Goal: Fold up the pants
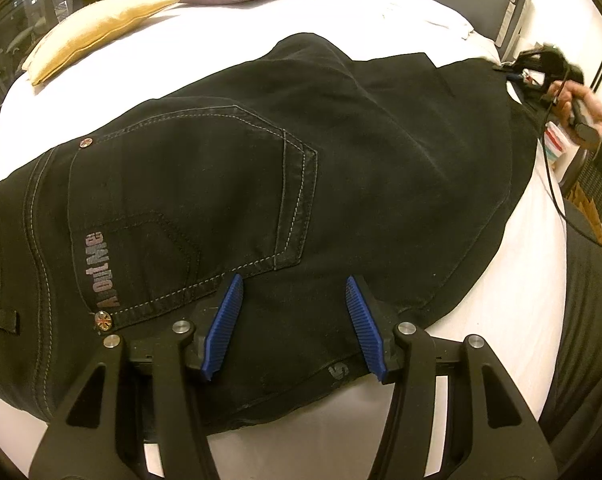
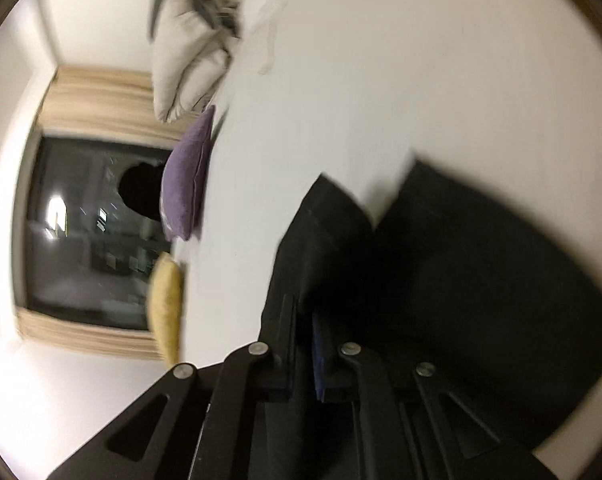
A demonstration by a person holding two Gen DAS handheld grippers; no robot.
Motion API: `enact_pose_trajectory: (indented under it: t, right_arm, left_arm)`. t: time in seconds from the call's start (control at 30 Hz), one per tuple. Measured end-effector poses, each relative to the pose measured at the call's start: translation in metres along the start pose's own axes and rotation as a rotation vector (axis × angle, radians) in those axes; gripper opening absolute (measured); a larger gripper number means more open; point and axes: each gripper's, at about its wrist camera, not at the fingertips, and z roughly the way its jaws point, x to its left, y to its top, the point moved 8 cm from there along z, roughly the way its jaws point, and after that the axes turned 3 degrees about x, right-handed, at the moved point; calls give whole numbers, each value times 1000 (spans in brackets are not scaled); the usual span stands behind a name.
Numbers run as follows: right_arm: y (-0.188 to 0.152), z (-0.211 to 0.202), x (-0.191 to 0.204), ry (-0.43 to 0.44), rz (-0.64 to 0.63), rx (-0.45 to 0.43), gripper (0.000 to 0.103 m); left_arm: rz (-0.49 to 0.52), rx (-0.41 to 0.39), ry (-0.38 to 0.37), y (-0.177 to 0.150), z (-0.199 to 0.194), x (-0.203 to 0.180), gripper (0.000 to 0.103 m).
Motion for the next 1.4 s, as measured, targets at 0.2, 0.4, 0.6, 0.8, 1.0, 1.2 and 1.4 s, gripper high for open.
enact_pose_trajectory:
  t: [0.2, 0.4, 0.6, 0.8, 1.0, 1.2, 1.4]
  right_arm:
    - [7, -57, 40, -353, -250, -11, 6]
    - [28, -115, 102, -212, -359, -143, 8]
    - [-20, -89, 13, -54, -80, 43, 55]
    - [-101, -23, -55, 61, 165, 221, 55]
    - [-103, 1, -49, 64, 104, 213, 12]
    - [-82, -44, -13, -131, -112, 161, 5]
    - [-64, -65, 46, -167, -282, 117, 5]
  left_arm:
    - [1, -3, 2, 0, 1, -2, 55]
    - [3, -4, 8, 4, 4, -3, 58]
    - [4, 0, 12, 6, 4, -3, 58]
    - [9, 9, 17, 7, 5, -3, 58]
    - [9, 9, 18, 8, 6, -2, 58]
    - [10, 2, 16, 7, 6, -2, 58]
    - [10, 3, 14, 6, 5, -2, 59]
